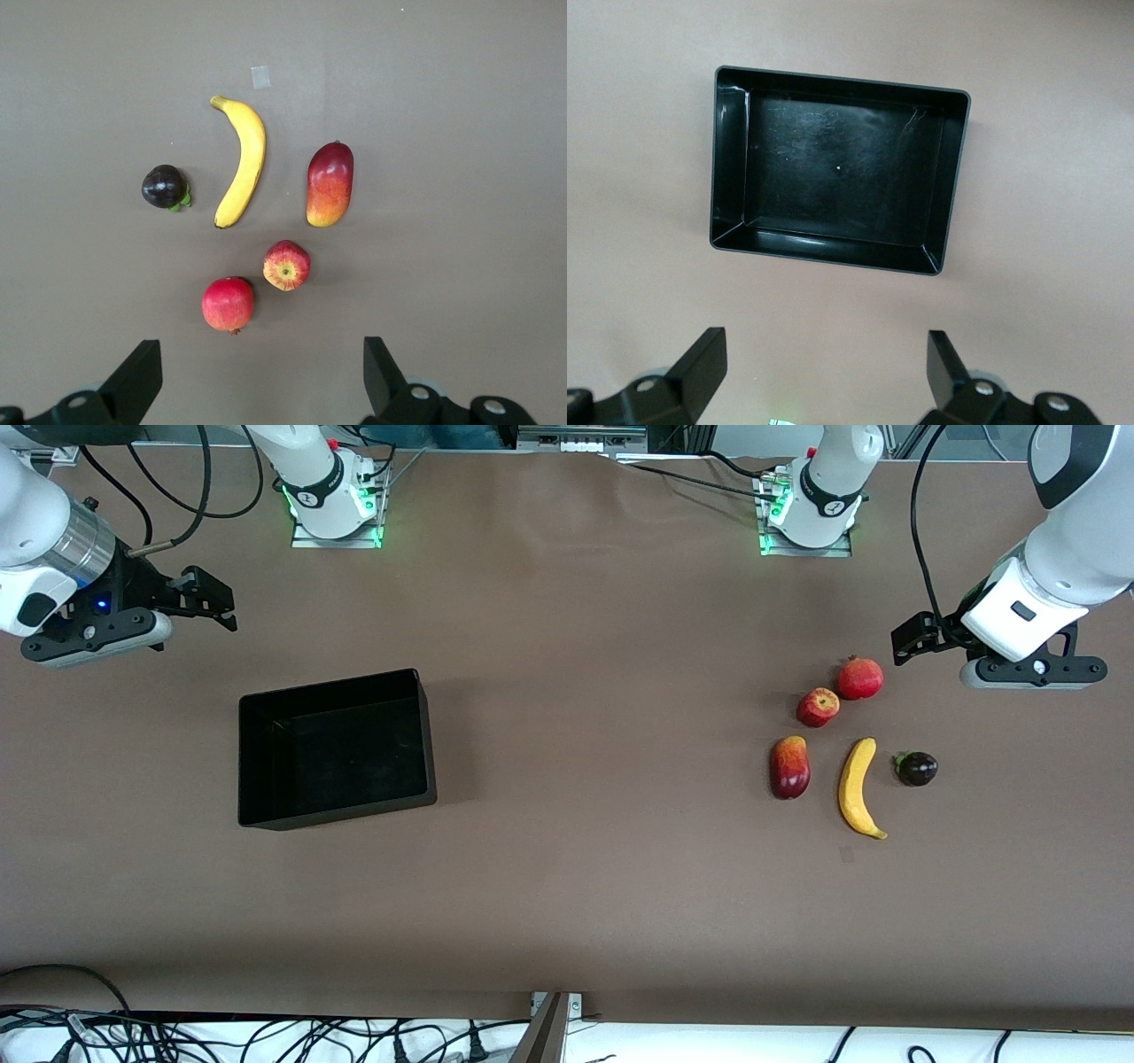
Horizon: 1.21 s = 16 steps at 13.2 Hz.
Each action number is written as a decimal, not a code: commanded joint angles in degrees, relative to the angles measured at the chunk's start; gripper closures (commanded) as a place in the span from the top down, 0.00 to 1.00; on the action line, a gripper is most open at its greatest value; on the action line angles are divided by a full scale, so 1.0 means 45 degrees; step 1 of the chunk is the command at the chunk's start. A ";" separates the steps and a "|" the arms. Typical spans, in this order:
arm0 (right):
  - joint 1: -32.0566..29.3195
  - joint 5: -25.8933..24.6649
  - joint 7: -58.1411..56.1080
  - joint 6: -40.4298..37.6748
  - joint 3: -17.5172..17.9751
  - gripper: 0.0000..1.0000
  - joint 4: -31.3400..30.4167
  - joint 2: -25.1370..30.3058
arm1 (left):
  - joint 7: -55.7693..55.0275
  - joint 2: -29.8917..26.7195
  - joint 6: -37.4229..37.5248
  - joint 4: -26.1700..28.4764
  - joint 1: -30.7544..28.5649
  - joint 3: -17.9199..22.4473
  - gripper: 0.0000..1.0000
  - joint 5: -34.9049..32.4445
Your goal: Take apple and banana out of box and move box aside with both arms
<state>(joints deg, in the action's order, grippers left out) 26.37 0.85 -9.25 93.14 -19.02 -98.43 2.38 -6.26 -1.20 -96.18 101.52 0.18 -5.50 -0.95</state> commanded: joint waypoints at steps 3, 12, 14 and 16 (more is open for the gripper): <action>-0.0426 -0.0208 0.0199 -0.0248 0.0667 1.00 0.0095 0.0408 | -0.0016 0.0131 0.0279 -0.0354 -0.0078 -0.0027 1.00 0.0190; -0.5879 0.0124 0.0003 -0.0210 0.5476 1.00 0.0271 0.0331 | 0.0043 0.0131 0.0279 -0.0354 -0.0118 -0.0027 1.00 0.0190; -0.5723 0.0124 0.0121 -0.0230 0.5477 1.00 0.0503 0.0194 | 0.0043 0.0131 0.0279 -0.0354 -0.0118 -0.0027 1.00 0.0190; -0.5723 0.0143 0.0063 -0.0307 0.5418 1.00 0.0933 -0.0079 | 0.0043 0.0131 0.0279 -0.0354 -0.0118 -0.0027 1.00 0.0190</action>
